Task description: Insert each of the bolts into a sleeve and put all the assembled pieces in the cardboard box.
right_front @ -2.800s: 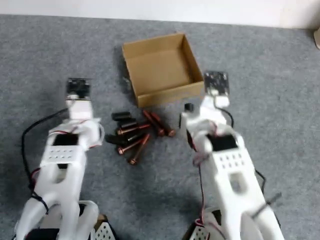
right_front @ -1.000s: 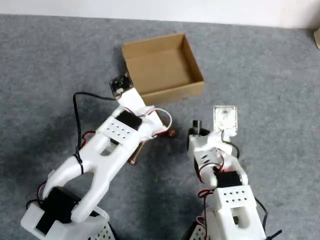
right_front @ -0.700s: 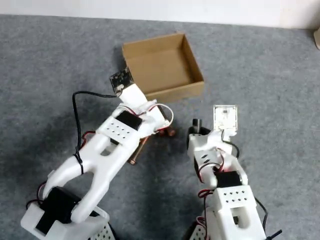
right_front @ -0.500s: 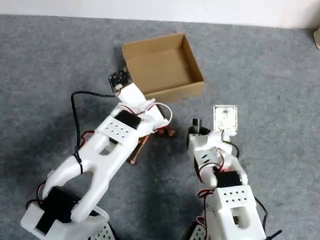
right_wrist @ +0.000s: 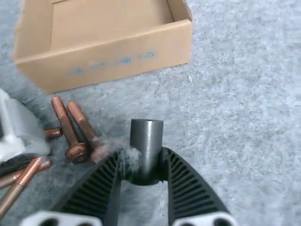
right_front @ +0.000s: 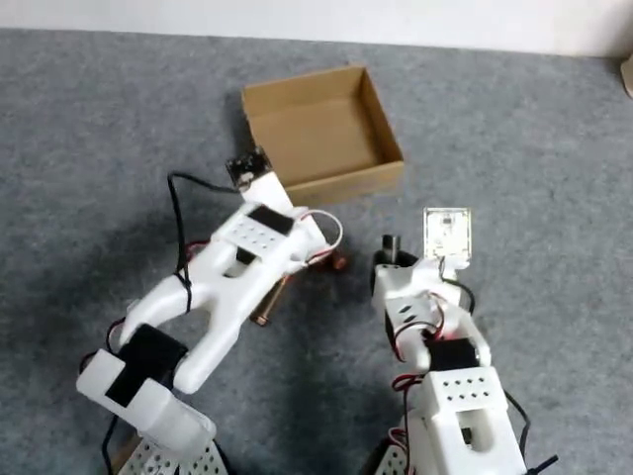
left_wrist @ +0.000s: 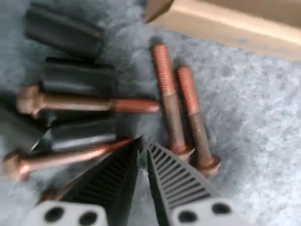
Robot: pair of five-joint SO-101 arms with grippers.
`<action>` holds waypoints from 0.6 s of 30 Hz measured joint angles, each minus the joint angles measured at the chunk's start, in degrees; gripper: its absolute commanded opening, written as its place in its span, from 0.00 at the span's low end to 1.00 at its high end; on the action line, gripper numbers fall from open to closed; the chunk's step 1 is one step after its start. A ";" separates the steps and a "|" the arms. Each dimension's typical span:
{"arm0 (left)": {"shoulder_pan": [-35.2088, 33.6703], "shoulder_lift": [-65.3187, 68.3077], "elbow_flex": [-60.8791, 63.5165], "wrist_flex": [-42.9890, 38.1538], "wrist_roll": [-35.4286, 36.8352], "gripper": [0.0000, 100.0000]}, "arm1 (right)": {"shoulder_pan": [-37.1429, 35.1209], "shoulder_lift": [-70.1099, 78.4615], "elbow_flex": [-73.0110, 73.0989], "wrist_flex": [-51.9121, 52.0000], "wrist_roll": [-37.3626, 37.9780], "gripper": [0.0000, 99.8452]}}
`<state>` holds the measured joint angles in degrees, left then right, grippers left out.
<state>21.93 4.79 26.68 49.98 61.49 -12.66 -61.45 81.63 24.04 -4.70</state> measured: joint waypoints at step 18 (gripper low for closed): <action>0.79 0.62 -2.29 24.44 -63.30 0.01 | 0.00 0.00 0.00 0.00 0.00 0.00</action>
<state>22.73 5.41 24.40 74.42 -1.80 -12.66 -61.45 81.63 24.04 -4.70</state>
